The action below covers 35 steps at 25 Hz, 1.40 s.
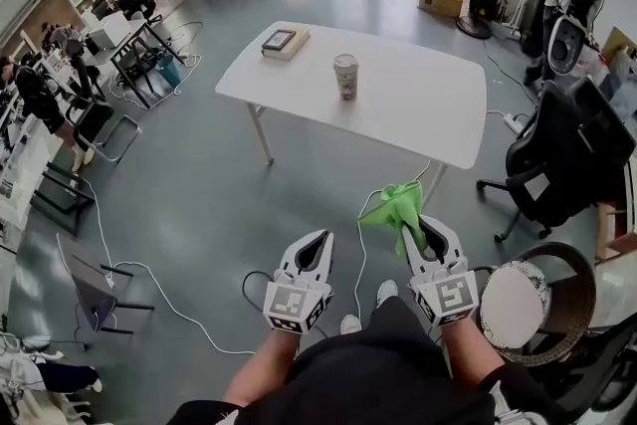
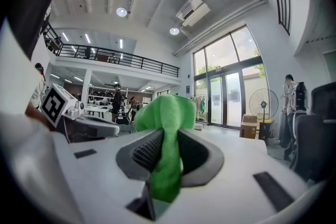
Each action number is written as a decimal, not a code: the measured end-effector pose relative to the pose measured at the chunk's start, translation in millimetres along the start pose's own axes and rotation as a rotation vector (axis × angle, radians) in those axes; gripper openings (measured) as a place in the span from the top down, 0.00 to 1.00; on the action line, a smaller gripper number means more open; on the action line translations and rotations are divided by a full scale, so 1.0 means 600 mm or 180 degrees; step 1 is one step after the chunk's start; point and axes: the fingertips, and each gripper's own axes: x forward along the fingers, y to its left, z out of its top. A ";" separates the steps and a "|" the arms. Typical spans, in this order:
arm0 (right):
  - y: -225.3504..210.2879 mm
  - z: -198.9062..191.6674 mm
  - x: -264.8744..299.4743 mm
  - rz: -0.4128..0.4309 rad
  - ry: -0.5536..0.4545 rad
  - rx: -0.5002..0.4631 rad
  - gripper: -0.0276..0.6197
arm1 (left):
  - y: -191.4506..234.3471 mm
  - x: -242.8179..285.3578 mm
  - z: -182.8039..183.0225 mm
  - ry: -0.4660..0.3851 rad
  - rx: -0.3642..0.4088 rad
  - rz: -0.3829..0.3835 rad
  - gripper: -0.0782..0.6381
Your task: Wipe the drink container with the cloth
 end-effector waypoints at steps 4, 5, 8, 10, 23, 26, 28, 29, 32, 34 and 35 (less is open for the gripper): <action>-0.026 -0.007 0.042 0.0003 -0.0008 0.0011 0.82 | 0.017 0.041 0.002 -0.0002 0.0043 -0.0006 0.88; -0.033 -0.007 0.056 0.0010 -0.0009 0.0015 0.82 | 0.025 0.053 0.003 0.0008 0.0048 0.0007 0.88; -0.058 -0.009 0.092 0.0037 -0.0008 0.0014 0.82 | 0.044 0.089 0.006 0.0035 0.0046 0.0031 0.88; -0.081 -0.014 0.115 0.0051 0.0000 0.0052 0.82 | 0.054 0.118 0.005 0.0061 0.0070 0.0052 0.88; -0.191 -0.025 0.233 0.0315 0.0061 0.0206 0.82 | 0.093 0.248 0.017 0.0238 0.0213 0.0258 0.88; -0.203 -0.019 0.250 0.0382 0.0031 0.0223 0.82 | 0.100 0.258 0.013 0.0248 0.0194 0.0314 0.88; -0.211 -0.018 0.262 0.0411 0.0013 0.0233 0.82 | 0.106 0.272 0.012 0.0241 0.0161 0.0332 0.88; -0.215 -0.020 0.269 0.0416 0.0017 0.0235 0.82 | 0.109 0.281 0.012 0.0235 0.0170 0.0330 0.88; -0.224 -0.024 0.297 0.0420 0.0040 0.0236 0.82 | 0.128 0.312 0.017 0.0204 0.0179 0.0327 0.88; -0.229 -0.024 0.322 0.0425 0.0035 0.0256 0.82 | 0.149 0.334 0.019 0.0189 0.0144 0.0329 0.88; -0.232 -0.025 0.336 0.0426 0.0035 0.0267 0.82 | 0.163 0.344 0.017 0.0199 0.0131 0.0341 0.88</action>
